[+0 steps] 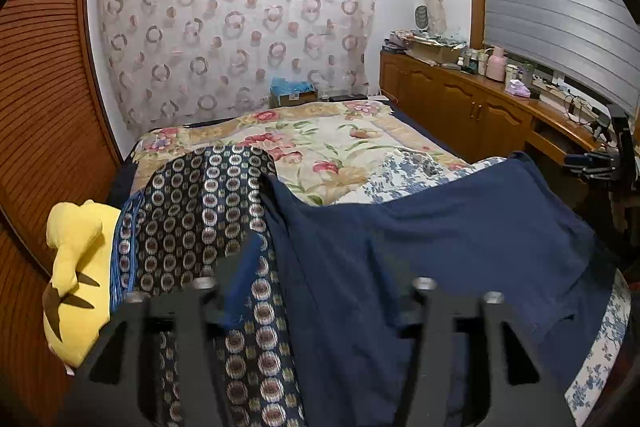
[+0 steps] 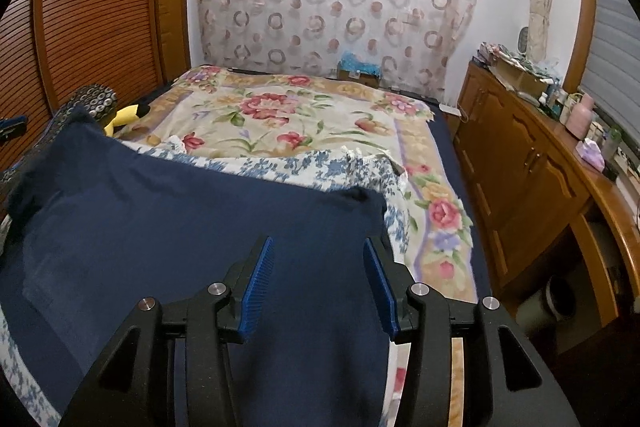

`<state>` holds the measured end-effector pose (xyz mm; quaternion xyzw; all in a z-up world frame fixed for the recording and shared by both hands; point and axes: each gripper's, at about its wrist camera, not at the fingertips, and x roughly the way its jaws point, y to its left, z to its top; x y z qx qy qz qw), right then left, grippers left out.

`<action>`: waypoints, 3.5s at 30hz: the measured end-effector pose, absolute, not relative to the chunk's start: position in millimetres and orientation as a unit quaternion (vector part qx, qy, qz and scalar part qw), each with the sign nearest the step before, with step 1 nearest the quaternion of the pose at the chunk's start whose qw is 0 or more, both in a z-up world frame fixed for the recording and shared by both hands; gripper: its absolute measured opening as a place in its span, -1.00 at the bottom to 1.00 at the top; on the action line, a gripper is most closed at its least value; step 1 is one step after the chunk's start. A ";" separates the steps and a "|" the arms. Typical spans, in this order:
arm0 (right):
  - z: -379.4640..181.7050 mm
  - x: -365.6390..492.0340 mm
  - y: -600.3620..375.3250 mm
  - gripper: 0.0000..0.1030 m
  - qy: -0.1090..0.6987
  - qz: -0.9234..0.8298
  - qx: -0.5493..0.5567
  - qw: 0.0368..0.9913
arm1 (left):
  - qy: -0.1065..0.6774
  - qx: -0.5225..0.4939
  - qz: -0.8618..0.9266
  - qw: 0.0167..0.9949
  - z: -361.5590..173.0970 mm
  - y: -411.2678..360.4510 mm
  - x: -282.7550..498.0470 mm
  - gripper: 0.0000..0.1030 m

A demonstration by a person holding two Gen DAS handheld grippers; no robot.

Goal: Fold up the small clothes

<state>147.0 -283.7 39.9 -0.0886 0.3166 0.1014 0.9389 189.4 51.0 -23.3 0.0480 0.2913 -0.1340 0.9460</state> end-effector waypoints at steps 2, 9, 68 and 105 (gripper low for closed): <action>35.6 137.4 -283.1 -0.06 0.320 0.102 -0.087 0.938 | 0.295 0.042 -0.134 0.945 -28.7 53.4 181.0 0.31; 12.3 112.0 -277.4 -0.06 0.348 0.093 -0.093 0.928 | 0.311 0.027 -0.111 0.944 -50.5 64.3 152.2 0.32; -9.0 79.4 -316.3 -0.04 0.388 0.063 -0.046 0.918 | 0.369 0.034 -0.121 0.921 -103.1 51.6 142.7 -0.58; 71.9 -8.7 -352.7 -0.86 0.260 0.090 -0.020 0.961 | 0.296 -0.040 -0.149 0.942 -38.2 97.4 75.6 -0.95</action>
